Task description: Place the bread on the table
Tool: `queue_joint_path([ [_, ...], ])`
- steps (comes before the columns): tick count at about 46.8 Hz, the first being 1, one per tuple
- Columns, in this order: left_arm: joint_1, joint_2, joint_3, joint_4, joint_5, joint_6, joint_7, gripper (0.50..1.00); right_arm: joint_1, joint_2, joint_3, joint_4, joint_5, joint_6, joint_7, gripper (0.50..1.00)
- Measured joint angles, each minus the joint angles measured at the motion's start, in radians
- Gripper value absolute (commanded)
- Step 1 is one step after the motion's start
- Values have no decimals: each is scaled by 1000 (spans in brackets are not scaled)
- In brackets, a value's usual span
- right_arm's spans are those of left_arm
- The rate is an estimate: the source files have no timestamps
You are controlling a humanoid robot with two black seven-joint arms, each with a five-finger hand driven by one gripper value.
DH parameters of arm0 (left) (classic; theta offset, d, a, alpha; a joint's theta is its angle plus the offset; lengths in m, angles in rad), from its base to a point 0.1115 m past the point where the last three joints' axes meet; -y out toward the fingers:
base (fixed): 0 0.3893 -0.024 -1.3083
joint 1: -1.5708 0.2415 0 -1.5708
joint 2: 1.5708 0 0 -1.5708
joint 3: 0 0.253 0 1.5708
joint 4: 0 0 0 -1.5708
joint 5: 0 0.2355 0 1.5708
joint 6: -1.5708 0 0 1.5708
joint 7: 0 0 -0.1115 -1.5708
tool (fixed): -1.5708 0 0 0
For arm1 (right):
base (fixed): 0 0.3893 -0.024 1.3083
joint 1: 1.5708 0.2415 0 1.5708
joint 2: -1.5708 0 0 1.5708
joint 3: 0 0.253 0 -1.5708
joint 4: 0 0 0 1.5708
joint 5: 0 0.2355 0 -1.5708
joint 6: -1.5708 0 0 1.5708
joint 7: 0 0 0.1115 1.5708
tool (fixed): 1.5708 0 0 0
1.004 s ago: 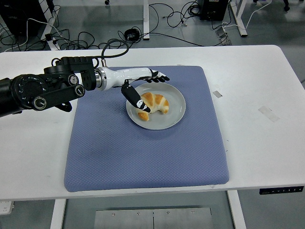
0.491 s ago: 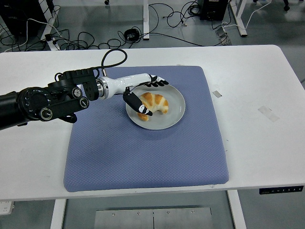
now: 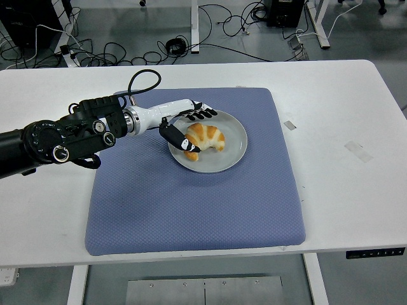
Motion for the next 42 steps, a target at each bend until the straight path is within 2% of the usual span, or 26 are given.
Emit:
queue_joint_path([
  [8, 5, -9, 0, 0, 0, 1, -2, 895, 0, 0, 0, 0, 0, 0, 0, 1000],
  [17, 11, -26, 1, 1, 0, 22, -2, 871, 0, 0, 0, 0, 0, 0, 0, 1000],
  [32, 13, -29, 4, 1, 1, 23, -3, 836, 0, 0, 0, 0, 0, 0, 0, 1000],
  [42, 17, -28, 5, 1, 1, 23, -3, 837, 0, 0, 0, 0, 0, 0, 0, 1000],
])
